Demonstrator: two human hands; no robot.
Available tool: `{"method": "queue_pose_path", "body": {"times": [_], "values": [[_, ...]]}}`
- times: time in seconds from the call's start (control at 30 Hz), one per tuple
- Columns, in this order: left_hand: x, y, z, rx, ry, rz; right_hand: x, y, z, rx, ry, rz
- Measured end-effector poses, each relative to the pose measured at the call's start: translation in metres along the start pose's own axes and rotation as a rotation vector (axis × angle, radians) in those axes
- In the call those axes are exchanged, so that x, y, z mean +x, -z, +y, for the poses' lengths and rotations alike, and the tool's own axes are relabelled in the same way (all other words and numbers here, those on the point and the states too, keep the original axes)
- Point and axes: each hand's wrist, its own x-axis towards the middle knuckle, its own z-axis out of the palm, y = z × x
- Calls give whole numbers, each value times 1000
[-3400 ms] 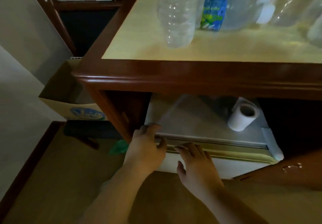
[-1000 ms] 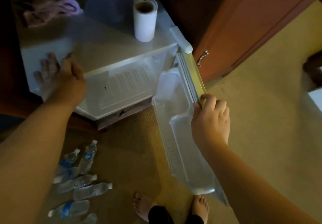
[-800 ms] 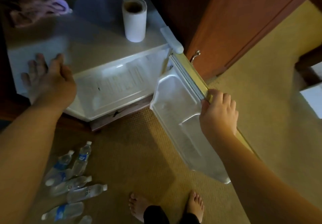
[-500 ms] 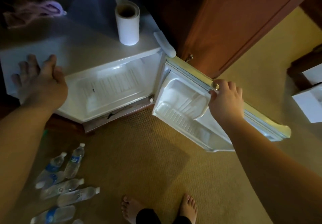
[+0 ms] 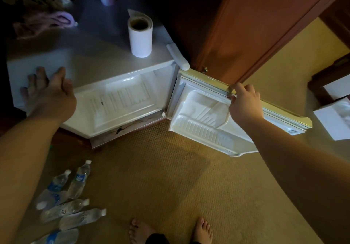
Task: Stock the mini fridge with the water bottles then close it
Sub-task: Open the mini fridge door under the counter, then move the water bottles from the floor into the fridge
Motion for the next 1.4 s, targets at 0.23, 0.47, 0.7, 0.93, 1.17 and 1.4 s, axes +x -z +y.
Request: {"method": "queue_pose_path", "body": {"times": [0.23,0.47,0.7,0.93,1.17,1.4], "values": [[-7,17,5,94,-17,-32,-22,-9,-24,-70,-101,-9],[-58,25,-8,-5,-49,94,-88,-43,-105,21,267,-4],[-197,-16,-41,-370,244,157,-158,-105,-196,133,702,-198],[-308,-50,-100,-450,766,-112,-212,-179,-252,147,1010,-569],[-364,-103,-157,-530,1148,10,-246,-270,-255,-53,1248,-793],[-405,-195,-236,-555,1251,-224,-290,-399,-263,-271,1346,-936]]}}
